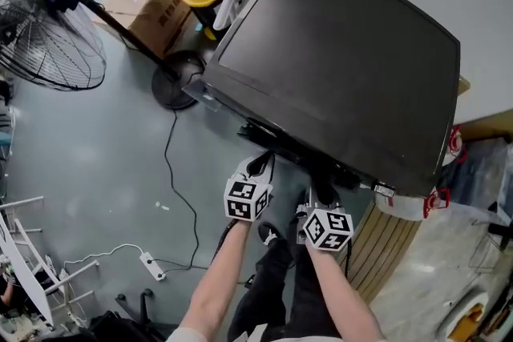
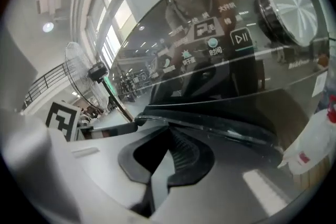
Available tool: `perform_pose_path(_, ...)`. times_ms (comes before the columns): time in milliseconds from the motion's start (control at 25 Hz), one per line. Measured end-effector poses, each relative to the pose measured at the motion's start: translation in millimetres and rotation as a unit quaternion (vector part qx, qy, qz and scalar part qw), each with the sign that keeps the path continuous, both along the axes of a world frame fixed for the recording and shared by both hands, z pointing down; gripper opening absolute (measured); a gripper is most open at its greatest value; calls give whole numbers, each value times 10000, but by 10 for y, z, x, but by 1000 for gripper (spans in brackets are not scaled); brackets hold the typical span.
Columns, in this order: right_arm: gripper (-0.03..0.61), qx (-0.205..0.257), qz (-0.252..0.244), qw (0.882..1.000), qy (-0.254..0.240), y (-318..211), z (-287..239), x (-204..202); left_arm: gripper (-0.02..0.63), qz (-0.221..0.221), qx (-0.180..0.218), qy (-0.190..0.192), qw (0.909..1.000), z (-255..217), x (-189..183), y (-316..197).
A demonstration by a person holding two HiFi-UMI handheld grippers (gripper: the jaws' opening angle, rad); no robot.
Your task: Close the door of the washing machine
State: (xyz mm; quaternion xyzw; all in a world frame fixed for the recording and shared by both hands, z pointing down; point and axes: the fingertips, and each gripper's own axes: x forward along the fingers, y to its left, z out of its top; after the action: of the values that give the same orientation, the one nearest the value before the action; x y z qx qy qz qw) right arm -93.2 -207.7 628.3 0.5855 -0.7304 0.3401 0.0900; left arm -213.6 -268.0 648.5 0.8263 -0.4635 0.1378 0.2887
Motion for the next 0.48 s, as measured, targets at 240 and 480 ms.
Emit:
perform_pose_path(240,2,149,-325,9993,85,-133,-41,-103,-6,-14,-8,-15,10000,-3,50,-89)
perform_pose_path(480,3,29,-382,9992,75,-138,28,-108,-3,-85,0,237,9997,21,62,-89)
